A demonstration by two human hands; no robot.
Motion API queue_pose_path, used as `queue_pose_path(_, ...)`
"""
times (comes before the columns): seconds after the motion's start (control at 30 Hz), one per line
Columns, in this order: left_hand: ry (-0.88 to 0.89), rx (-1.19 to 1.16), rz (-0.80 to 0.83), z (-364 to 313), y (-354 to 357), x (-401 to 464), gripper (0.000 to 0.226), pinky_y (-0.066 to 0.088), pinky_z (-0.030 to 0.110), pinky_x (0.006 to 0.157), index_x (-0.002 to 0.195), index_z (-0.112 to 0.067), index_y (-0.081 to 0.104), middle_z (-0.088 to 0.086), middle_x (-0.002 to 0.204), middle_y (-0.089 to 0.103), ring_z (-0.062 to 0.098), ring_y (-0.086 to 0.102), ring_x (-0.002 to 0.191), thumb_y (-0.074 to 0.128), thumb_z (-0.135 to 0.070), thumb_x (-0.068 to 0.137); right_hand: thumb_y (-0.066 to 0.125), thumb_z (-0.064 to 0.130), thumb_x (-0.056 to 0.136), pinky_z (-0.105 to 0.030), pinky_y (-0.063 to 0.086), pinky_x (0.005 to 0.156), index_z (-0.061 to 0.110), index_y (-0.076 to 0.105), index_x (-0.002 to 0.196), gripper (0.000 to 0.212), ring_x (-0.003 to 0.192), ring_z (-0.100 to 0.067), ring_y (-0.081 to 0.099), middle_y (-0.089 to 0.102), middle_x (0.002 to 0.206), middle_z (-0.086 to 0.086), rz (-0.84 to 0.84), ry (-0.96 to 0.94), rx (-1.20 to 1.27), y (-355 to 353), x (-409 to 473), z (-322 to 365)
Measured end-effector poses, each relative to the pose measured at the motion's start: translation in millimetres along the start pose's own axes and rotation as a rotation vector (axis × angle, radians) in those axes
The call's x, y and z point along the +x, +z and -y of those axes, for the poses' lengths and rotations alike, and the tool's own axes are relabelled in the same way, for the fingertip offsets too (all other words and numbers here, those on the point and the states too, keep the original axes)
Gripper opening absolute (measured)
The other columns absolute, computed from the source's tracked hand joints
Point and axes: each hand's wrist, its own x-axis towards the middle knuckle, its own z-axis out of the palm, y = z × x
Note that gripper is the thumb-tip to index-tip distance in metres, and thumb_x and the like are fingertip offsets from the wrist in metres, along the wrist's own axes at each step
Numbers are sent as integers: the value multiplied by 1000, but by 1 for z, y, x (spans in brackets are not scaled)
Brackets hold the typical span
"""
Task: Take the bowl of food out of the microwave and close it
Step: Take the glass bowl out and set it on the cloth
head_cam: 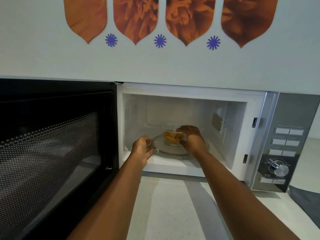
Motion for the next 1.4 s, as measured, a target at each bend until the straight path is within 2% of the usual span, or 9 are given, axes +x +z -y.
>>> queue_pose_path(0.23,17,59,-23,-1,5,3,24,46,22,65,74,-9,53,3,76,56,14,51,67,40,-11,95,50,21,85,-29,39,73,5,61,103,26,82,-26,54,60,113,-18,113,229,152,5,24,14)
queue_pose_path(0.4,18,75,-15,-2,6,1,15,48,24,52,92,-5,54,4,75,56,15,51,65,41,-11,94,47,15,85,-24,34,59,7,59,97,19,66,-12,46,53,98,-11,69,193,162,11,23,12)
queue_pose_path(0.47,21,79,-16,-2,6,2,14,48,25,52,91,-4,55,5,75,55,16,49,64,42,-11,93,47,14,84,-24,31,55,4,59,96,19,70,-19,50,51,93,-8,39,180,152,9,20,11)
queue_pose_path(0.6,22,97,-20,0,6,3,22,46,27,59,75,-8,55,6,75,54,16,47,64,42,-10,92,42,0,86,-19,26,64,2,62,104,27,105,-32,48,52,110,-17,18,66,75,5,11,7)
queue_pose_path(0.87,81,205,-41,4,21,-2,23,40,29,61,71,-15,54,1,72,50,14,43,62,44,-14,91,59,3,80,-32,44,82,5,68,94,17,97,-32,56,59,106,-20,-96,-130,-36,-24,-8,19)
queue_pose_path(0.97,40,143,23,9,31,-9,25,47,36,88,108,-10,58,5,99,57,22,54,95,43,-23,95,60,1,79,-33,43,82,3,68,96,19,98,-33,56,60,106,-21,-109,-178,-13,-34,-17,23)
queue_pose_path(1.07,-58,53,117,9,40,-19,57,37,55,103,140,-17,35,13,145,38,34,38,133,48,-44,91,61,-1,78,-34,43,84,3,66,100,23,99,-31,56,60,108,-20,-82,-207,5,-43,-25,25)
queue_pose_path(1.17,-128,-75,187,9,45,-27,66,42,56,98,136,-15,38,18,133,48,35,50,119,52,-54,84,61,0,79,-35,45,86,3,64,104,26,100,-30,56,59,110,-20,-63,-244,7,-47,-35,26)
queue_pose_path(1.4,-66,-45,148,15,55,-41,34,50,50,73,119,-10,49,18,112,55,32,59,89,45,-31,92,66,9,79,-30,40,92,12,62,109,31,109,-21,50,56,119,-12,11,-207,188,-57,-54,22)
